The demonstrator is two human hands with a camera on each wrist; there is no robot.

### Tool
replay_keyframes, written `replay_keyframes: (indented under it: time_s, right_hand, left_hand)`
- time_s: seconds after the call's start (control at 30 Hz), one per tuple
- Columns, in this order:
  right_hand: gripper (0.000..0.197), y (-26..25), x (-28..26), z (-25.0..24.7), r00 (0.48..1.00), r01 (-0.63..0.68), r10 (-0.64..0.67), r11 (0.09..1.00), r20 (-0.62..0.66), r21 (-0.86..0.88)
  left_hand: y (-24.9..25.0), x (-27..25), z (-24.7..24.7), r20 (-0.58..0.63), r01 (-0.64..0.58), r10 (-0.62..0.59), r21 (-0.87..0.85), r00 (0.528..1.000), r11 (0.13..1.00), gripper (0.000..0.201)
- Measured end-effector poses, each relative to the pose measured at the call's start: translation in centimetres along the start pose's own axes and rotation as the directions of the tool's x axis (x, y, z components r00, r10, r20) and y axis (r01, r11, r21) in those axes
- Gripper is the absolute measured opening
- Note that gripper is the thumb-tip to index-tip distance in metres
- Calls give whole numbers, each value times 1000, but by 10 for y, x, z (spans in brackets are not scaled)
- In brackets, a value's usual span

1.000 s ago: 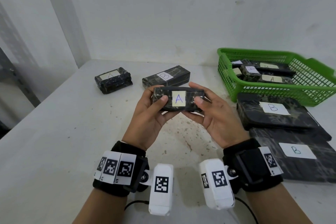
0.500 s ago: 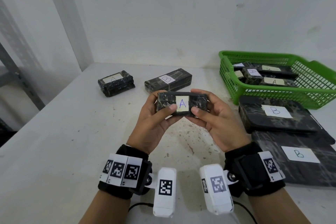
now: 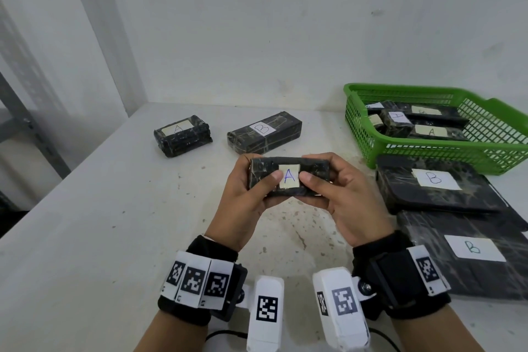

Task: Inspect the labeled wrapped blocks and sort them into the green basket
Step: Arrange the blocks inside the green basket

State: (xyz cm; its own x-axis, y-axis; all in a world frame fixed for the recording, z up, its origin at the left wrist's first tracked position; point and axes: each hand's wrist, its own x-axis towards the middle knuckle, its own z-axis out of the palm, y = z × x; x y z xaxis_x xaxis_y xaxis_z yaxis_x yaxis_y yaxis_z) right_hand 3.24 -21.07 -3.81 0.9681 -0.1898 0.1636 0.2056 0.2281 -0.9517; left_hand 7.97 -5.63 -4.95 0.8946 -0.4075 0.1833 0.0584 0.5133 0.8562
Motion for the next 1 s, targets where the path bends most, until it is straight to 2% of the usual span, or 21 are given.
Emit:
replay_keyframes:
  time_s: [0.07, 0.17, 0.3, 0.47, 0.6, 0.67, 0.77, 0.87, 1.0]
  right_hand:
    - [18, 0, 0, 1, 1000, -6, 7, 1000, 22, -7]
    - [26, 0, -1, 3, 1000, -1, 1, 1000, 7, -5]
    - [14, 5, -1, 5, 997, 38, -41, 998, -61, -49]
    - [7, 5, -2, 6, 998, -5, 3, 999, -61, -42]
    - [20, 1, -2, 8, 998, -24, 24, 1000, -64, -8]
    - [18, 1, -2, 9, 995, -6, 2, 999, -97, -37]
    - [11, 5, -3, 11, 988, 24, -36, 996, -149, -80]
    - [12, 6, -3, 12, 987, 23, -38, 995, -154, -99]
    - [24, 3, -5, 12, 990, 31, -45, 994, -131, -102]
  left_hand:
    - [-1, 1, -2, -13, -7, 7, 30, 1000, 1000, 26]
    - [-1, 0, -1, -6, -19, 20, 43, 1000, 999, 23]
    - [-1, -1, 0, -4, -5, 5, 24, 1000, 1000, 21]
    - [-2, 0, -1, -33, -17, 20, 105, 999, 994, 24]
    - [0, -1, -1, -17, -14, 15, 100, 1000, 995, 29]
    - [0, -1, -1, -3, 4, -4, 83, 1000, 997, 31]
    - [-3, 1, -2, -20, 11, -9, 115, 1000, 993, 21]
    - [-5, 1, -2, -31, 12, -8, 124, 999, 992, 19]
    - [-2, -1, 0, -4, 12, -12, 89, 1000, 996, 21]
